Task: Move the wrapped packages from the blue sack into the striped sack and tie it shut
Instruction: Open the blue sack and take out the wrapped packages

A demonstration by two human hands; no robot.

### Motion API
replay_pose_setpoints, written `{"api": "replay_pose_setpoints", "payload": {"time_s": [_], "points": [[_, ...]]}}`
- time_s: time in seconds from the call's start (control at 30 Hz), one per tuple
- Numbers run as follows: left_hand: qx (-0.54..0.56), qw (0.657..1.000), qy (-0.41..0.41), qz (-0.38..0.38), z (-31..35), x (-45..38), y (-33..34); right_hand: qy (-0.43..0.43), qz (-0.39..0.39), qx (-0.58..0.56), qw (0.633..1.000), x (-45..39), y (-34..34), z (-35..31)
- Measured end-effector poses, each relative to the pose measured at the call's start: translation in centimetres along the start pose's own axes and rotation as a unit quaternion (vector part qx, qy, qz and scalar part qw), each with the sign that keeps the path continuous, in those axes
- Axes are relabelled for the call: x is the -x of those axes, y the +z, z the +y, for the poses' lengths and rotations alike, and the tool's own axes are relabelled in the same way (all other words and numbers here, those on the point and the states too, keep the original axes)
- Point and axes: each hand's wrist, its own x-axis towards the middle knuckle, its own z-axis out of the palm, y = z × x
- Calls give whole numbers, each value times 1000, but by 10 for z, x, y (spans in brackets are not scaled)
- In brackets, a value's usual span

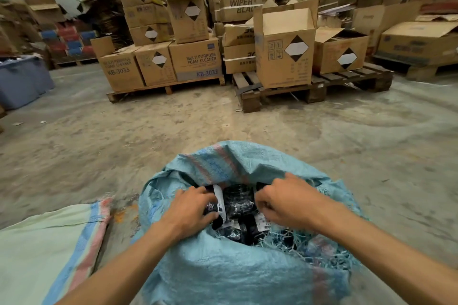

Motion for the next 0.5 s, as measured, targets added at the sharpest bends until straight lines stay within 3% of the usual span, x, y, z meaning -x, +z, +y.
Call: {"api": "replay_pose_setpoints", "payload": {"time_s": [0.07,0.1,0.2,0.3,0.43,0.5], "points": [[-16,998,42,-45,7,6,1,14,58,-51,997,-14,14,-6],[-43,996,51,-67,9,9,3,20,45,-107,993,-20,25,-7],[-141,982,52,-114,15,18,7,44,-108,-198,973,-28,66,2],[-135,982,42,-121,23,23,9,87,-218,-116,965,-15,98,23],[-66,992,43,-98,28,11,21,89,-189,-26,978,-8,101,28],[-18,990,13,-142,26,1,29,64,-183,8,981,-12,96,20]]}}
